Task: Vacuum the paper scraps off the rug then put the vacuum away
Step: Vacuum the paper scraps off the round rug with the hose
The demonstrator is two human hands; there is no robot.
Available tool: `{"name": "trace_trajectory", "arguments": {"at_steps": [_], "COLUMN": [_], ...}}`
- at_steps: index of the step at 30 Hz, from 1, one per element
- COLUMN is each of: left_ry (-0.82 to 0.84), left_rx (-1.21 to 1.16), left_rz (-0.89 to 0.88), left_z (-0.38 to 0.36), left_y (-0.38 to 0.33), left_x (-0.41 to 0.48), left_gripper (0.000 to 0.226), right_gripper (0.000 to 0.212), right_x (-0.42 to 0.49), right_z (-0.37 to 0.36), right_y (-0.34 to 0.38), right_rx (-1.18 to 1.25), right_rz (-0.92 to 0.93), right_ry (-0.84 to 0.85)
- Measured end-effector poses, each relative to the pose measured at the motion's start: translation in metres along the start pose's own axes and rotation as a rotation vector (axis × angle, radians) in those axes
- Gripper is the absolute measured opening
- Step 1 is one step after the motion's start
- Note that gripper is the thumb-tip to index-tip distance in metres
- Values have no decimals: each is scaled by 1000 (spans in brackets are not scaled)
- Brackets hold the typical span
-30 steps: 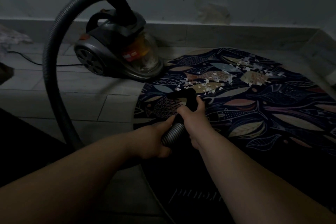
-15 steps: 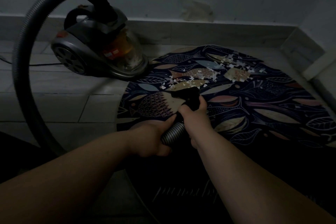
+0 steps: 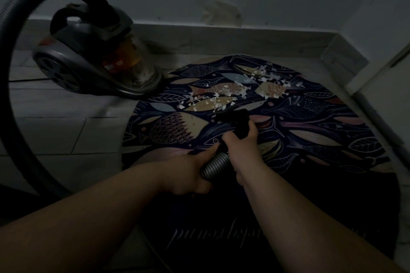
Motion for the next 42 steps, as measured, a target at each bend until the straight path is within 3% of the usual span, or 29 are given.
{"name": "trace_trajectory", "arguments": {"at_steps": [20, 28, 42], "left_ry": [-48, -94, -91], "left_rx": [52, 113, 0], "left_rz": [31, 41, 127], "left_z": [2, 3, 24], "left_y": [7, 31, 51], "left_x": [3, 3, -24], "left_gripper": [100, 108, 102], "right_gripper": [86, 85, 81], "right_x": [9, 13, 2], "right_z": [-11, -26, -69], "right_y": [1, 1, 10], "right_rx": [-13, -35, -57], "right_rz": [-28, -3, 31], "right_ry": [50, 100, 213]}}
Point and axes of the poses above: each hand's wrist, its own x-axis towards the middle knuckle, its own z-axis out of the back of the hand, y = z × x, the point moved 1 cm from there along x, towards the middle knuckle, and after that the axes turned 8 degrees about -y, right-handed, at the moved point
